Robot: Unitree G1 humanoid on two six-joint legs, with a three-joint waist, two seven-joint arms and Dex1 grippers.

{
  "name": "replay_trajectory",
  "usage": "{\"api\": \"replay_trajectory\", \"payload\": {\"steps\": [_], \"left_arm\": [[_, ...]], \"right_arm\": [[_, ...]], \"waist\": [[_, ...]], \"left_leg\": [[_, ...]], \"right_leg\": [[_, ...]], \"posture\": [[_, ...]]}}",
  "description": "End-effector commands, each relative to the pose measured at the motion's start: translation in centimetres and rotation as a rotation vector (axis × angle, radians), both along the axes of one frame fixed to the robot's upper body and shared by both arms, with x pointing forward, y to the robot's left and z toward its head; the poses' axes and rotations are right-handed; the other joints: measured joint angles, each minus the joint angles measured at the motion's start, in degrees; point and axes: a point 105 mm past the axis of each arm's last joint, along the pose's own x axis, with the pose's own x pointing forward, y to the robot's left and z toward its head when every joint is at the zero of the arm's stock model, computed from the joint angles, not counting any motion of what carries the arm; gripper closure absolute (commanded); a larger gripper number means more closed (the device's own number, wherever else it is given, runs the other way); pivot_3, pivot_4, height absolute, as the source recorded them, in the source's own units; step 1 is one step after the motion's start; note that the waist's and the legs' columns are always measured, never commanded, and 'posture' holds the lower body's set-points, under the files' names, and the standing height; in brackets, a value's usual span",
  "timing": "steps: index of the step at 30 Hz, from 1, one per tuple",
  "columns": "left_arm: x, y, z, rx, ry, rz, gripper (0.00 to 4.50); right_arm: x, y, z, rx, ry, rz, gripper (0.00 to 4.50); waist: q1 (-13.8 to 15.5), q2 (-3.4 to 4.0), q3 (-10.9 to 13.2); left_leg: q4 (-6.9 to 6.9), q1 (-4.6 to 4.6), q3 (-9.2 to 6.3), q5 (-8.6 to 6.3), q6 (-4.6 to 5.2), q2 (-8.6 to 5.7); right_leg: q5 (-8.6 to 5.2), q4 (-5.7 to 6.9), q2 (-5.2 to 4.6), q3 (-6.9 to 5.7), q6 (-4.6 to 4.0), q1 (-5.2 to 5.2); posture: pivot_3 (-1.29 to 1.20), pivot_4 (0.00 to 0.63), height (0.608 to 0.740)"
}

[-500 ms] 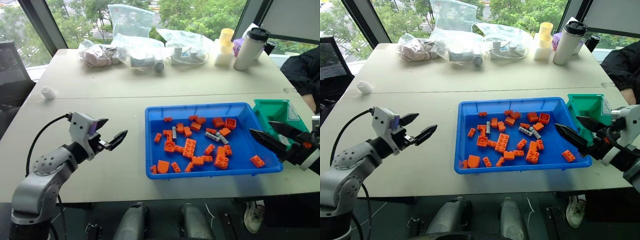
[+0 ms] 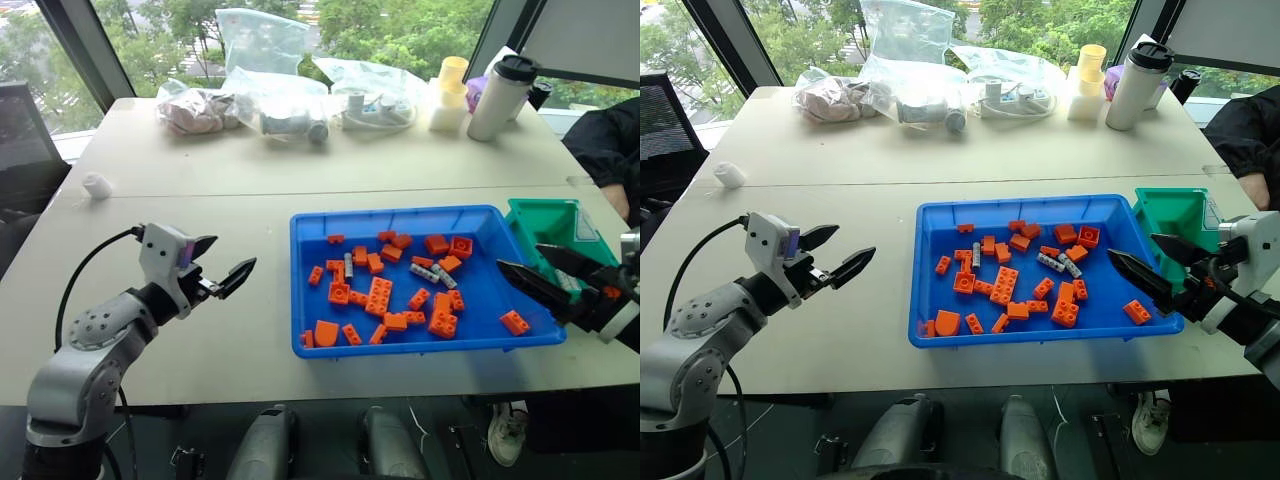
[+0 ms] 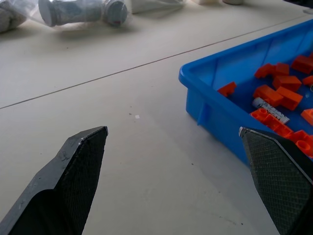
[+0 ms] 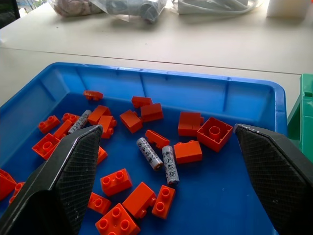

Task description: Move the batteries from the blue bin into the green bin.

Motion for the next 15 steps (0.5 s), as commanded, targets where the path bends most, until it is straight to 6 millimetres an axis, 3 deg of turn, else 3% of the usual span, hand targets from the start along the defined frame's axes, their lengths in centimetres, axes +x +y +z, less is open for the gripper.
{"api": "replay_trajectory", "payload": {"steps": [1,11,15], "left_arm": [[-0.1,-0.1,0.9,-0.004,-0.041,-0.006,0.00],[0.2,0.1,0.6,0.059,-0.028,-0.011,0.00],[0.1,0.0,1.4,0.105,-0.027,-0.057,0.00]], "right_arm": [[-0.2,0.6,0.9,-0.010,-0.048,0.017,0.04],[0.5,0.6,0.9,0.005,-0.047,0.009,0.04],[1.1,1.1,1.8,0.002,-0.035,0.026,0.04]], "waist": [[0.00,0.00,0.00],[-0.02,0.00,0.00],[-0.05,0.01,0.00]], "left_leg": [[0.00,0.00,0.00,0.00,0.00,0.00],[0.00,0.00,0.00,0.00,0.00,0.00],[0.00,0.00,0.00,0.00,0.00,0.00]], "right_leg": [[0.00,0.00,0.00,0.00,0.00,0.00],[0.01,0.00,0.01,0.00,0.01,0.00],[0.00,0.01,0.01,0.00,-0.01,-0.01]], "posture": [[0.00,0.150,0.740],[0.00,0.150,0.740],[0.00,0.150,0.740]]}}
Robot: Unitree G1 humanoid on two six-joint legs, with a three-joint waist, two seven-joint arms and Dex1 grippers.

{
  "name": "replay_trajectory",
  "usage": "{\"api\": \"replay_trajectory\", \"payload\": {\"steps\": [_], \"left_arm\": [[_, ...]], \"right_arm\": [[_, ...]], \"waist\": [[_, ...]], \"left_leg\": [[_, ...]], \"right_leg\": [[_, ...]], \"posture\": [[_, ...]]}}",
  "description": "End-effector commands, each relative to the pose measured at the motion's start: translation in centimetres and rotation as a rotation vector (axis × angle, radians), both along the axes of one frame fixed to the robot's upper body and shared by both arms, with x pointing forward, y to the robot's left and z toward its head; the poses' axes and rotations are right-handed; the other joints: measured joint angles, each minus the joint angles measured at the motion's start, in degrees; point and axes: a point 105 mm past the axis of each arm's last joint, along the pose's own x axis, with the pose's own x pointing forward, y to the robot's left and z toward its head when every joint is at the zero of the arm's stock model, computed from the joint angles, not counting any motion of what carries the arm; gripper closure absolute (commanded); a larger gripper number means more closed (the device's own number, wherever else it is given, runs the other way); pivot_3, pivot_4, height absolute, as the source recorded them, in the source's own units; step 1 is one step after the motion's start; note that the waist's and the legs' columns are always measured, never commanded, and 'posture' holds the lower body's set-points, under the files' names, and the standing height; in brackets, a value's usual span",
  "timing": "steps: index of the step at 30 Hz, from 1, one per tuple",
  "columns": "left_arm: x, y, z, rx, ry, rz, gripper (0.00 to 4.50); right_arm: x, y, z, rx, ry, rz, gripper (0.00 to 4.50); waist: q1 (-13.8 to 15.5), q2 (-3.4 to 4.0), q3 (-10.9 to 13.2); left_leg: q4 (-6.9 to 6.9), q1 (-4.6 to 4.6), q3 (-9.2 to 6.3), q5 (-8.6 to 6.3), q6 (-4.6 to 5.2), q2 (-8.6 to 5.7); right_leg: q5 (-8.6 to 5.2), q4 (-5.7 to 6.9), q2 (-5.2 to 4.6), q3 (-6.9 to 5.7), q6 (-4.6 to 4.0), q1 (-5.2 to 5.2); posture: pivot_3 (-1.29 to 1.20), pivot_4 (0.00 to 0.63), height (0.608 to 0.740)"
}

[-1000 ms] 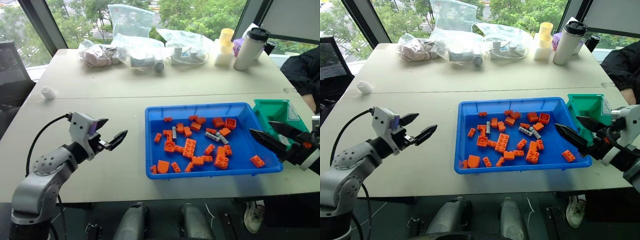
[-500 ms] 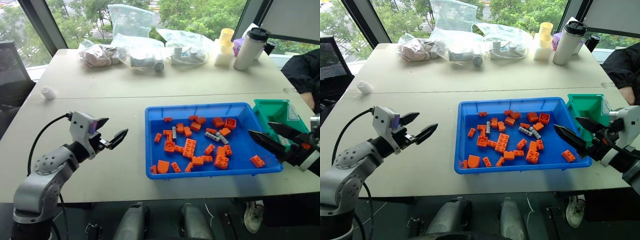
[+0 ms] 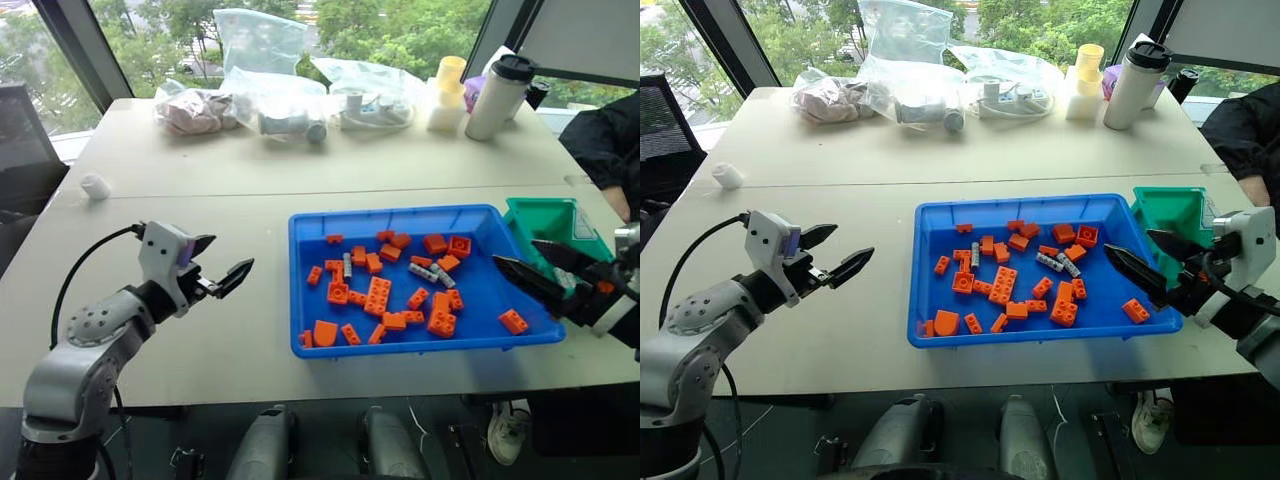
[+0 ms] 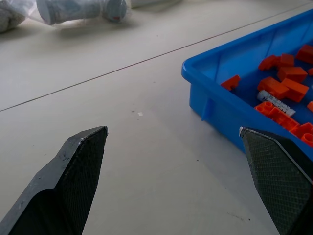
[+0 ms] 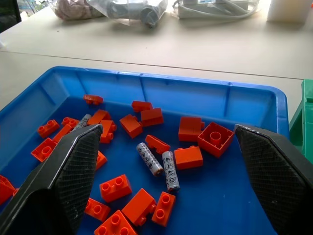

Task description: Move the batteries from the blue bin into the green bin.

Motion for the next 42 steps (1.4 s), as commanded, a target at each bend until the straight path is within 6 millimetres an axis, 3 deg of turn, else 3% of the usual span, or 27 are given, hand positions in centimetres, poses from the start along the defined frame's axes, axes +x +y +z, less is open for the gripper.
{"api": "replay_trajectory", "payload": {"steps": [1,5,8,14,18,22,28,35,42], "left_arm": [[-0.1,-0.1,1.6,0.063,-0.033,-0.066,0.00],[0.1,-0.4,3.4,0.123,-0.013,-0.211,0.00],[-1.2,-1.3,4.4,0.193,0.057,-0.405,0.00],[-2.2,-2.6,4.9,0.216,0.088,-0.538,0.00],[-2.7,-3.5,5.2,0.244,0.074,-0.584,0.00],[-3.2,-3.6,4.5,0.282,0.091,-0.597,0.00],[-3.9,-3.9,3.3,0.306,0.114,-0.600,0.00],[-4.4,-3.9,2.8,0.308,0.134,-0.594,0.00],[-4.5,-3.9,2.9,0.313,0.131,-0.592,0.00]], "right_arm": [[0.2,0.7,1.5,-0.026,-0.010,0.036,0.04],[0.9,2.5,1.9,-0.100,0.024,0.149,0.04],[2.0,5.9,1.8,-0.160,0.054,0.341,0.04],[4.4,9.8,0.2,-0.302,-0.007,0.600,0.04],[6.3,11.9,-1.9,-0.386,0.002,0.781,0.04],[8.8,13.0,-3.7,-0.553,-0.019,0.852,0.04],[11.3,15.3,-4.0,-0.604,-0.049,0.928,0.04],[12.2,16.9,-5.0,-0.666,-0.035,1.019,0.04],[12.6,17.1,-6.7,-0.729,0.009,1.057,0.04]], "waist": [[0.02,0.00,0.00],[0.03,-0.01,0.01],[-0.48,0.00,0.05],[-0.72,0.00,0.07],[-1.19,-0.01,0.08],[-1.51,-0.01,0.08],[-1.61,0.00,0.09],[-1.39,0.00,0.09],[-1.61,0.00,0.09]], "left_leg": [[0.00,0.00,0.00,0.00,0.00,0.00],[0.02,-0.02,0.00,0.00,0.00,0.00],[0.03,-0.02,0.04,0.00,0.00,0.00],[-0.02,-0.21,0.03,0.00,0.01,0.02],[0.11,-0.43,0.01,0.01,0.00,-0.01],[0.11,-0.46,0.01,0.01,-0.01,-0.02],[0.10,-0.62,-0.01,0.17,-0.28,-0.01],[0.09,-0.66,-0.02,0.22,-0.38,-0.03],[0.07,-0.67,-0.01,0.25,-0.44,-0.03]], "right_leg": [[-0.01,0.01,0.00,0.00,-0.01,-0.01],[-0.01,-0.01,0.00,-0.02,-0.06,-0.01],[-0.01,-0.02,0.03,-0.03,-0.09,-0.04],[0.07,-0.02,0.02,-0.03,0.04,-0.26],[0.12,0.00,0.05,-0.09,0.11,-0.41],[0.14,0.02,0.13,-0.12,0.15,-0.47],[0.16,0.14,0.16,-0.09,0.16,-0.73],[0.18,0.20,0.15,-0.10,0.13,-0.81],[0.19,0.27,0.17,-0.08,0.12,-0.90]], "posture": [[0.00,0.150,0.740],[0.00,0.150,0.740],[0.00,0.150,0.740],[0.00,0.150,0.740],[0.00,0.150,0.740],[0.00,0.150,0.740],[0.00,0.150,0.740],[0.00,0.150,0.740],[0.00,0.150,0.740]]}}
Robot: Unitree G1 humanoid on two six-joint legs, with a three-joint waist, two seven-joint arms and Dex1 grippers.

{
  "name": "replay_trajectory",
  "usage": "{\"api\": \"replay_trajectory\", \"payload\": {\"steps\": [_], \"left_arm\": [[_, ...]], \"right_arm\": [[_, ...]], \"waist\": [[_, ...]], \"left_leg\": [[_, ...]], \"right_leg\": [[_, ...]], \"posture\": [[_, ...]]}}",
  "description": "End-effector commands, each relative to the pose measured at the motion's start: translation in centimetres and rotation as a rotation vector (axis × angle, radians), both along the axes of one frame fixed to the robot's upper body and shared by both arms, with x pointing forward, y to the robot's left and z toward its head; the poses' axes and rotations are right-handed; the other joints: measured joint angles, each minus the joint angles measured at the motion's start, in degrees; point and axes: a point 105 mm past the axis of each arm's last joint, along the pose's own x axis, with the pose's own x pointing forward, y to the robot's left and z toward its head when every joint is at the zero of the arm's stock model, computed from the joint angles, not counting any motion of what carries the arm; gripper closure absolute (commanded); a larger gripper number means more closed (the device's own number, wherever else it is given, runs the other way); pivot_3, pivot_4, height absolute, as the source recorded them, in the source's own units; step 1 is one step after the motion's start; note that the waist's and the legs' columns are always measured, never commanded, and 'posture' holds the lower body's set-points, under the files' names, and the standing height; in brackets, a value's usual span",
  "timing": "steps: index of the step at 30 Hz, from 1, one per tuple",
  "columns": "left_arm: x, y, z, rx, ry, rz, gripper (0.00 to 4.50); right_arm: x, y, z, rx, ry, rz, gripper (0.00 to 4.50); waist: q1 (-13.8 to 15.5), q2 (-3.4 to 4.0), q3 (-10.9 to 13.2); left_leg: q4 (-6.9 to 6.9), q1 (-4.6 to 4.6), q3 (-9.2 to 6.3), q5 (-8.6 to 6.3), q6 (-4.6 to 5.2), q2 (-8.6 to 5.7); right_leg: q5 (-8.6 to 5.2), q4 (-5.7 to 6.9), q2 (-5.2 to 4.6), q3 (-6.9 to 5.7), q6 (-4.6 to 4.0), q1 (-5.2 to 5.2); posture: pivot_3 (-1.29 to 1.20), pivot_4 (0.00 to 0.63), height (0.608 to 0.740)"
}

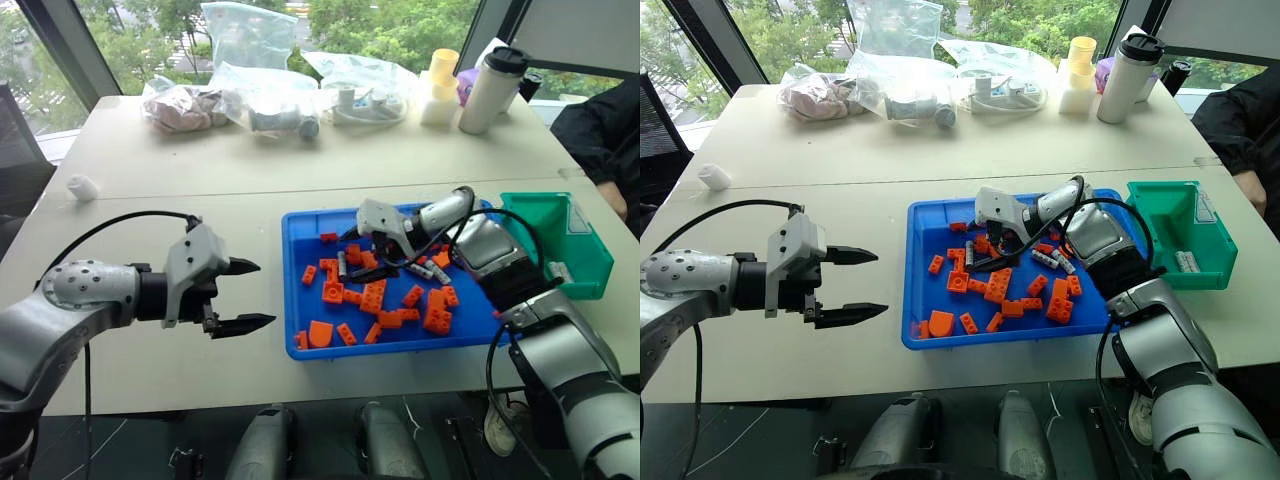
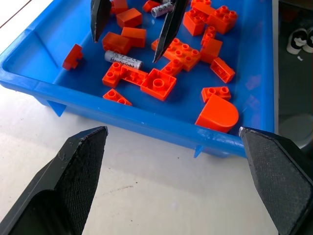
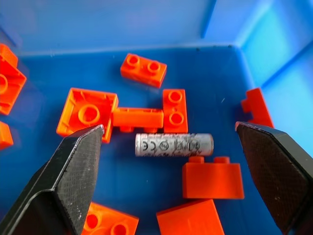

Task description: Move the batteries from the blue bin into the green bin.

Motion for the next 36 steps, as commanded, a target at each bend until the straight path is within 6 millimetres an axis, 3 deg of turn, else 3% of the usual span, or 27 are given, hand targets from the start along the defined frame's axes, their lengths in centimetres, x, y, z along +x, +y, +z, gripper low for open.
{"api": "replay_trajectory", "payload": {"steps": [1,7,10,13,17,21,26,28,30,32,34,36], "left_arm": [[-0.2,-0.2,1.0,0.013,-0.049,-0.014,0.00],[-0.1,-0.3,0.9,0.010,-0.054,-0.011,0.00],[0.0,-0.3,0.9,0.008,-0.058,-0.007,0.00],[0.1,-0.4,0.8,0.007,-0.062,-0.006,0.00],[0.2,-0.4,0.8,0.006,-0.065,-0.005,0.00],[0.2,-0.5,1.1,-0.012,-0.071,-0.009,0.00],[2.1,-1.9,4.1,-0.234,-0.154,0.016,0.00],[3.0,-2.7,4.5,-0.266,-0.181,0.011,0.00],[3.9,-3.7,4.5,-0.284,-0.198,-0.004,0.00],[4.6,-4.9,4.5,-0.315,-0.205,-0.027,0.00],[5.3,-6.0,4.2,-0.334,-0.213,-0.047,0.00],[5.7,-6.6,4.0,-0.338,-0.223,-0.060,0.00]], "right_arm": [[0.4,0.6,0.8,-0.016,-0.046,0.033,0.04],[0.9,1.2,0.0,-0.026,-0.057,0.030,0.04],[1.2,1.3,-0.4,-0.057,-0.091,0.037,0.87],[1.1,1.5,-0.3,-0.050,-0.090,0.051,2.31],[1.0,1.7,0.3,-0.028,-0.099,0.054,2.30],[1.7,0.9,3.4,0.074,-0.157,-0.024,2.30],[2.3,-3.5,9.6,0.322,-0.248,-0.294,2.30],[1.9,-6.7,12.5,0.466,-0.297,-0.452,2.30],[1.6,-11.1,14.8,0.556,-0.430,-0.677,2.30],[0.9,-16.2,15.4,0.563,-0.541,-0.926,2.30],[-0.6,-20.5,14.4,0.512,-0.602,-1.122,2.30],[-1.6,-22.2,13.6,0.465,-0.625,-1.201,2.30]], "waist": [[-0.06,0.00,0.00],[-0.13,0.00,0.00],[-0.17,0.00,0.00],[-0.14,0.00,0.00],[-0.13,0.00,0.00],[-0.06,0.00,0.00],[0.74,-0.01,-0.01],[1.00,-0.05,-0.03],[1.32,-0.04,-0.03],[1.61,-0.03,-0.04],[1.95,-0.06,-0.06],[1.72,-0.06,-0.06]], "left_leg": [[0.00,0.00,0.00,0.02,-0.03,0.00],[0.00,0.00,0.00,0.05,-0.09,0.00],[0.00,0.00,0.01,0.07,-0.12,0.00],[0.00,0.00,0.01,0.11,-0.19,-0.01],[0.00,0.00,0.01,0.15,-0.26,-0.02],[0.00,-0.02,0.02,0.17,-0.29,-0.04],[0.02,-0.06,-0.01,0.18,-0.31,-0.08],[0.07,-0.07,0.00,0.18,-0.31,-0.08],[0.06,-0.07,0.00,0.18,-0.31,-0.09],[0.05,-0.07,0.03,0.19,-0.30,-0.10],[0.06,-0.07,0.05,0.19,-0.30,-0.11],[0.08,-0.08,0.04,0.19,-0.29,-0.12]], "right_leg": [[0.00,0.01,0.00,0.00,0.00,-0.01],[0.00,0.11,0.02,0.03,0.00,-0.06],[0.00,0.14,0.03,0.04,0.00,-0.08],[0.00,0.19,0.03,0.04,0.00,-0.10],[0.00,0.26,0.02,0.04,0.00,-0.12],[-0.01,0.49,0.00,0.05,-0.01,-0.28],[-0.01,0.61,-0.04,0.03,-0.02,-0.33],[-0.01,0.61,-0.04,0.04,-0.02,-0.33],[-0.01,0.63,-0.03,0.04,-0.01,-0.33],[-0.01,0.65,-0.04,0.05,-0.01,-0.34],[-0.01,0.65,-0.05,0.05,-0.01,-0.32],[-0.01,0.61,-0.04,0.05,-0.01,-0.27]], "posture": [[0.00,0.150,0.740],[0.00,0.150,0.740],[0.00,0.150,0.740],[0.00,0.150,0.740],[0.00,0.150,0.740],[0.00,0.150,0.740],[0.00,0.150,0.740],[0.00,0.150,0.740],[0.00,0.150,0.740],[0.00,0.150,0.740],[0.00,0.150,0.740],[0.00,0.150,0.740]]}}
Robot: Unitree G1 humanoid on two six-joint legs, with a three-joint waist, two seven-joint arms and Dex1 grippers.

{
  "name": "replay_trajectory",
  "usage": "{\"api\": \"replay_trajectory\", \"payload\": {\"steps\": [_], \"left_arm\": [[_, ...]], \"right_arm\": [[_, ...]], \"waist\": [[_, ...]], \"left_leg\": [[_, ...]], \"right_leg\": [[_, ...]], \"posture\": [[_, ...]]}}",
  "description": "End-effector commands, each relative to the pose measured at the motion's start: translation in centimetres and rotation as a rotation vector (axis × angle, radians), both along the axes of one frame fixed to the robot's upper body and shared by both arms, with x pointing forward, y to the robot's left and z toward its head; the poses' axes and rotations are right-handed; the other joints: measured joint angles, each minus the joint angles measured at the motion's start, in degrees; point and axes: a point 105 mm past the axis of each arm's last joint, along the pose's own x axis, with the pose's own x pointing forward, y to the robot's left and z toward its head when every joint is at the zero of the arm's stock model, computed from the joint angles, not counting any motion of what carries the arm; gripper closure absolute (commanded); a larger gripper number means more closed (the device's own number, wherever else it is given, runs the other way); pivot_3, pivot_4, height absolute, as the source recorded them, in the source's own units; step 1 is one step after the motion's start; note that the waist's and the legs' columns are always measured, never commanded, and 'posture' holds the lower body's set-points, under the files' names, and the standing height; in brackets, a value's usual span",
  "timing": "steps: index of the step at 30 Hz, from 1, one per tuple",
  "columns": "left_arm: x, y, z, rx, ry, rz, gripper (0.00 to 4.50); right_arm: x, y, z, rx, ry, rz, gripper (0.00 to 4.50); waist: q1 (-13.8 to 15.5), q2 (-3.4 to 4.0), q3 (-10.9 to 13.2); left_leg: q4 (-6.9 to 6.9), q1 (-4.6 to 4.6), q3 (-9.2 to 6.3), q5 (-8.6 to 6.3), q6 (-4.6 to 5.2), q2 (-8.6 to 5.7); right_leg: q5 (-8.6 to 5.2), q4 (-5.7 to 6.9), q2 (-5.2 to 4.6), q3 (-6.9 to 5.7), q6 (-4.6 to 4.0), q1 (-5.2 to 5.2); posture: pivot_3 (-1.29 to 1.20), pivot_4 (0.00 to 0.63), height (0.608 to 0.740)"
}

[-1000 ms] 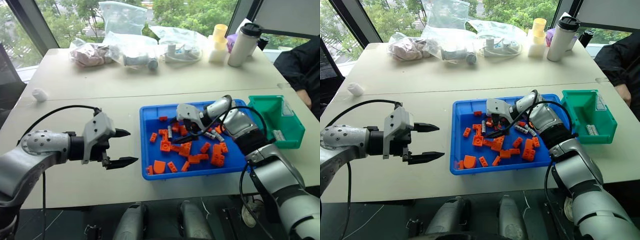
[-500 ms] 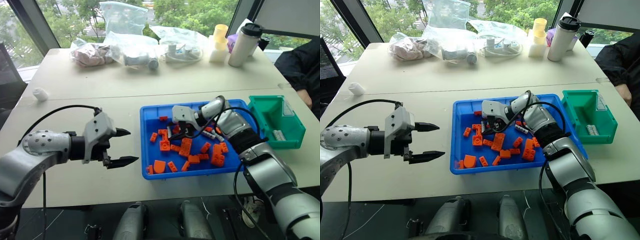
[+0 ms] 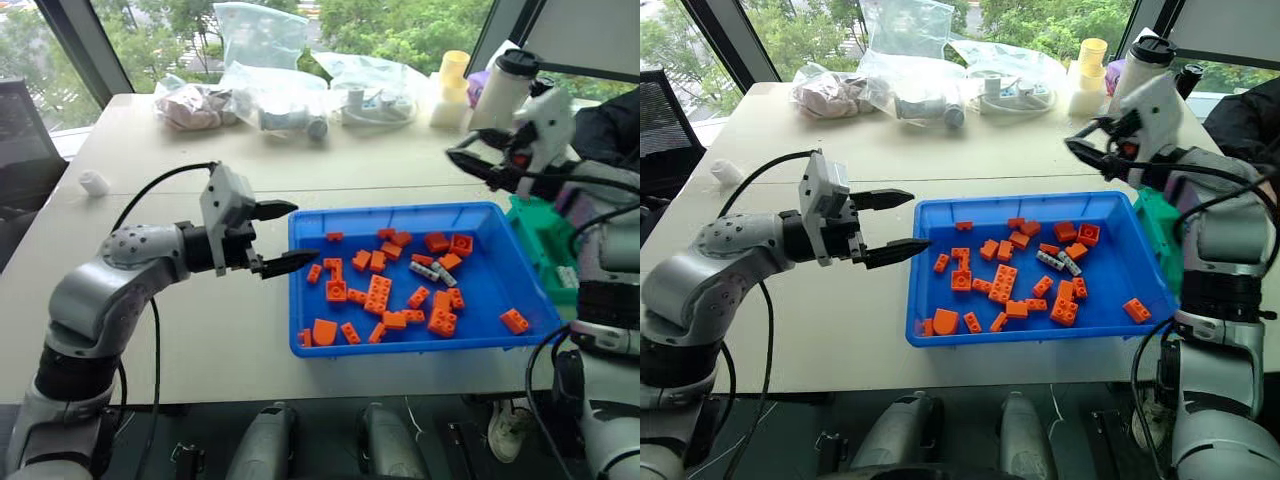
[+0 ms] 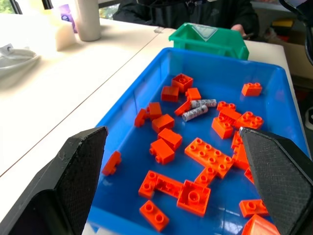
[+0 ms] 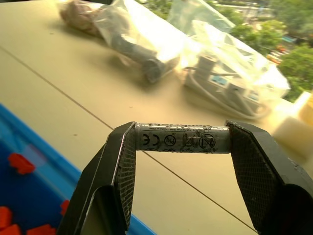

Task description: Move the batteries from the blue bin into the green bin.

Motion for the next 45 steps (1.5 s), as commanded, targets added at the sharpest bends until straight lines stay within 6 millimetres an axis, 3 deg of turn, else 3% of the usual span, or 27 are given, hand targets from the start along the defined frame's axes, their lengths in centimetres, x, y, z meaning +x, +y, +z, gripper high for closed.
{"api": "replay_trajectory", "payload": {"steps": [1,7,16,17,20,25,28,32,38,45], "left_arm": [[0.5,-0.8,0.2,0.019,-0.070,-0.013,0.00],[-0.3,-3.4,-0.2,0.035,-0.069,-0.176,0.00],[0.1,-3.9,-0.4,0.057,-0.088,-0.199,0.00],[0.1,-3.9,-0.5,0.060,-0.089,-0.198,0.00],[0.2,-3.7,-0.6,0.062,-0.091,-0.188,0.00],[0.1,-2.9,-0.7,0.073,-0.089,-0.168,0.00],[0.0,-1.9,-0.7,0.096,-0.086,-0.154,0.00],[-0.8,-0.4,-0.9,0.162,-0.058,-0.188,0.00],[-2.3,0.8,-1.2,0.273,-0.035,-0.254,0.00],[-2.2,0.7,-1.4,0.275,-0.040,-0.226,0.00]], "right_arm": [[-1.8,-2.7,0.7,-0.017,-0.042,-0.144,2.30],[-4.2,-6.3,-2.2,0.040,0.065,-0.326,2.30],[-3.5,-6.9,-4.2,0.047,0.120,-0.357,2.30],[-3.3,-7.0,-4.3,0.046,0.122,-0.360,1.17],[-3.0,-7.2,-4.2,0.040,0.123,-0.366,0.08],[-2.6,-6.6,-2.6,0.040,0.074,-0.334,0.08],[-2.2,-5.0,-1.5,0.007,0.066,-0.256,0.08],[-3.4,3.0,-1.7,-0.001,0.156,0.192,0.08],[-6.5,9.5,-6.3,-0.050,0.455,0.528,0.08],[-6.3,11.0,-10.2,-0.081,0.572,0.564,0.08]], "waist": [[-0.78,0.03,0.00],[-2.07,0.12,-0.03],[-1.90,0.12,-0.04],[-1.88,0.12,-0.04],[-1.86,0.12,-0.04],[-1.88,0.12,-0.04],[-2.03,0.13,-0.04],[-2.18,0.13,-0.04],[-1.58,0.06,-0.01],[-1.75,0.06,-0.01]], "left_leg": [[0.00,0.00,0.07,0.00,0.01,0.00],[-0.01,0.14,0.27,-0.14,0.30,0.17],[0.07,0.12,0.28,-0.15,0.31,0.15],[0.07,0.12,0.28,-0.15,0.31,0.15],[0.07,0.12,0.28,-0.14,0.31,0.15],[0.07,0.12,0.27,-0.14,0.31,0.16],[0.07,0.12,0.28,-0.14,0.31,0.16],[0.06,0.13,0.24,-0.15,0.32,0.26],[0.12,0.08,0.09,-0.18,0.37,0.20],[0.14,0.08,0.06,-0.18,0.37,0.19]], "right_leg": [[0.00,0.01,0.01,0.06,0.00,0.00],[0.00,0.22,0.22,0.30,0.00,-0.08],[0.00,0.21,0.22,0.31,0.01,-0.06],[0.00,0.21,0.22,0.31,0.01,-0.06],[0.00,0.21,0.22,0.31,0.01,-0.06],[0.00,0.21,0.22,0.31,0.01,-0.06],[0.00,0.21,0.22,0.31,0.01,-0.06],[0.00,0.20,0.35,0.31,0.01,-0.07],[-0.01,0.12,0.29,0.26,0.01,0.05],[-0.01,0.14,0.29,0.23,0.00,0.06]], "posture": [[0.00,0.150,0.740],[0.00,0.150,0.740],[0.00,0.150,0.740],[0.00,0.150,0.740],[0.00,0.150,0.740],[0.00,0.150,0.740],[0.00,0.150,0.740],[0.00,0.150,0.740],[0.00,0.150,0.740],[0.00,0.150,0.740]]}}
